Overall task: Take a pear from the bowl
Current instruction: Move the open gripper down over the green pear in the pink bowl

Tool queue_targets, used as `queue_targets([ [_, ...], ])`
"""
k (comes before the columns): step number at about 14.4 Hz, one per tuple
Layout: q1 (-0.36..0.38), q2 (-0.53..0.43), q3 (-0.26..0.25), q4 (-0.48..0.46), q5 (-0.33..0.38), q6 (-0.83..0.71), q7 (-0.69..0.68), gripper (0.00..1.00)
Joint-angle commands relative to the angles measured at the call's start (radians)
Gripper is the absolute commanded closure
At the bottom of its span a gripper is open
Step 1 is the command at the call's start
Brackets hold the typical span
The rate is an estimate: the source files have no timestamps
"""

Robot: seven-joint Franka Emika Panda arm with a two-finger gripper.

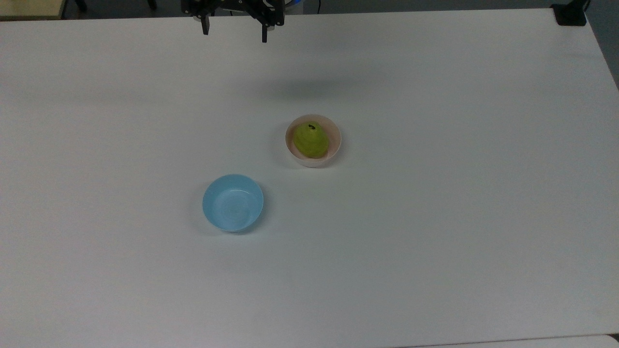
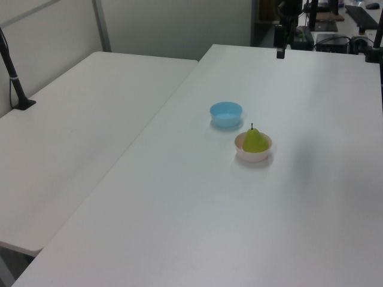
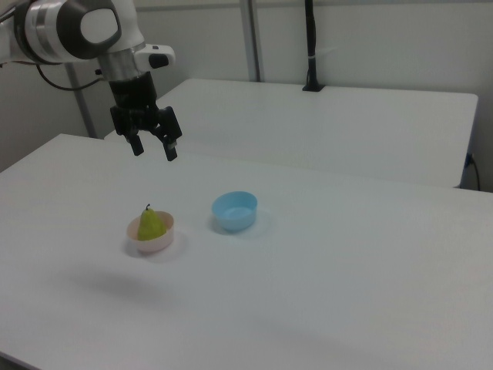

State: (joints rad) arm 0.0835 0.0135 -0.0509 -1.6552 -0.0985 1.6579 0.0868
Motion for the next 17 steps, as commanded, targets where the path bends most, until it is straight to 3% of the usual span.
queue_targets([
  [1,-0.007,-0.045,-0.004,-0.023,0.023,-0.013,-0.013,0.0],
  [11,0.019,-0.012,0.011,-0.017,0.023,0.031,-0.019,0.0],
  [17,0.143,0.049,0.016,-0.023,0.029,0.04,-0.025,0.0],
])
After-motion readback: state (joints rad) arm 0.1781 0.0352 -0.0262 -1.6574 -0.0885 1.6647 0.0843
